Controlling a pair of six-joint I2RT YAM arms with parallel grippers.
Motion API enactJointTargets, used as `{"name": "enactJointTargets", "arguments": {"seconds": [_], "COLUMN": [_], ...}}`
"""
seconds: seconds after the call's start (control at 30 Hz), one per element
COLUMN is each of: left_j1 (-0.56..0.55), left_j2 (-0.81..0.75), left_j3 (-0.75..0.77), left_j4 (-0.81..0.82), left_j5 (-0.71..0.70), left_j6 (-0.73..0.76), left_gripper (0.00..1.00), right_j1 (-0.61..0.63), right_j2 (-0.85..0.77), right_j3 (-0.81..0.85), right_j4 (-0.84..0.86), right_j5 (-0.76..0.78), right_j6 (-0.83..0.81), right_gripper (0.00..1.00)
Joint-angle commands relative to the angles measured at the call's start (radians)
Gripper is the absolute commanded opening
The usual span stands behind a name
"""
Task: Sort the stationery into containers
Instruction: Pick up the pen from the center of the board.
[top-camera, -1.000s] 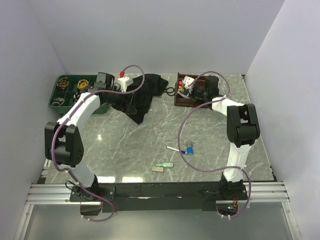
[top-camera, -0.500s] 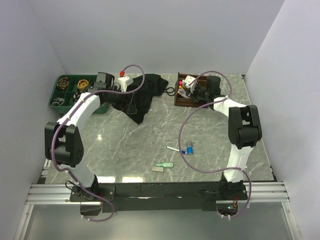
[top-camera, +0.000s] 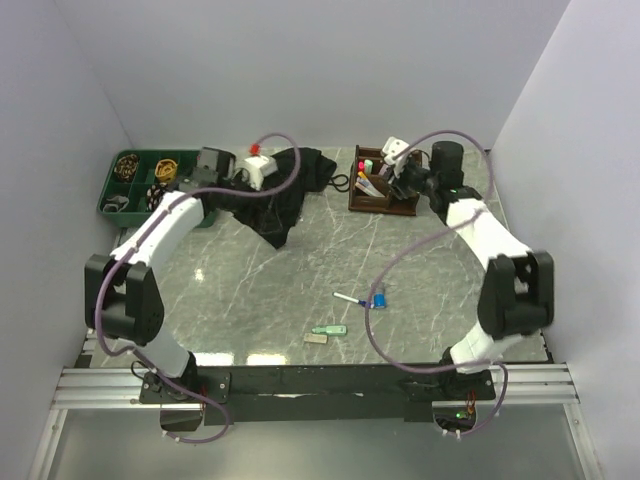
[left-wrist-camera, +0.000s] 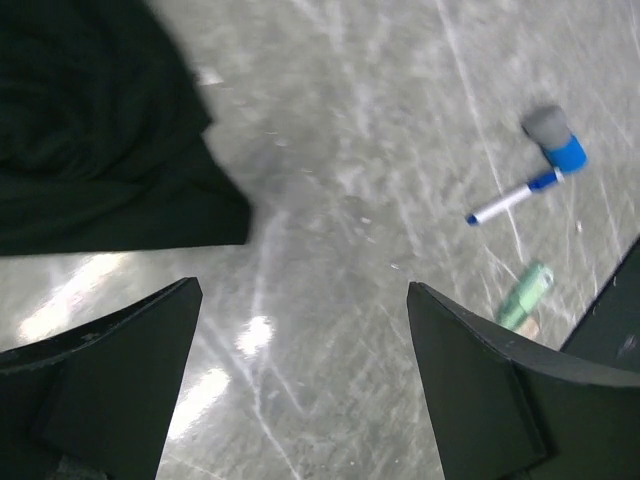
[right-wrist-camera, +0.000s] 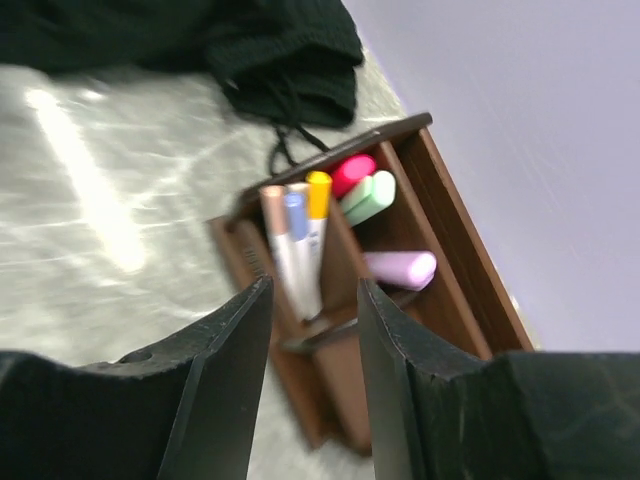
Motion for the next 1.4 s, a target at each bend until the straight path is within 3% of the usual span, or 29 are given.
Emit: {"name": "enactJointTargets", "arguments": {"seconds": [0.0,0.1,0.33,0.37,0.53,0.63,0.77,0.83,1.1,1.37], "left_j1": [-0.178,-0.325,-0.602,-0.646,-0.766,-0.801,-0.811,-0.809,-0.812,-0.815], "left_j2": [-0.102,-0.112,0.033,0.094,0.246,0.295,0.377,0.412,0.489,0.506], "left_j3": [-0.039,-0.065,0.027,0.076,0.165,0.174,0.241,0.263,0.367,0.335], "left_j4": [-0.028,-0.055,-0.089,-0.107,-0.134,-0.072,-0.052,-0.049,-0.049,-0.04], "left_j5": [0.024,-0.039,-0.17,-0.189,-0.244,-0.301,-0.333,-0.344,-0.364,-0.332], "left_j6": [0.137,0.246,0.338,0.338,0.297,0.255,0.229,0.223,0.223,0.242], "left_gripper": [0.9,0.89,0.87,0.99,0.99,0.98,0.81,0.78,0.73,0.65], "right_j1": [-0.002,0.004,-0.006,-0.023,-0.106,-0.198,-0.339,-0.393,-0.395,-0.398], "right_j2": [-0.259,-0.406,-0.646,-0.681,-0.743,-0.758,-0.792,-0.804,-0.789,-0.769], "right_j3": [-0.054,-0.135,-0.28,-0.286,-0.243,-0.217,-0.202,-0.202,-0.176,-0.154], "right_j4": [-0.2,-0.322,-0.385,-0.389,-0.495,-0.561,-0.61,-0.636,-0.662,-0.629], "right_j5": [-0.089,-0.08,0.191,0.21,0.254,0.265,0.189,0.15,0.126,0.135], "right_j6": [0.093,0.13,0.346,0.375,0.547,0.631,0.696,0.691,0.633,0.633], "right_gripper": [0.47,0.47,0.49,0.49,0.49,0.49,0.49,0.49,0.48,0.48]}}
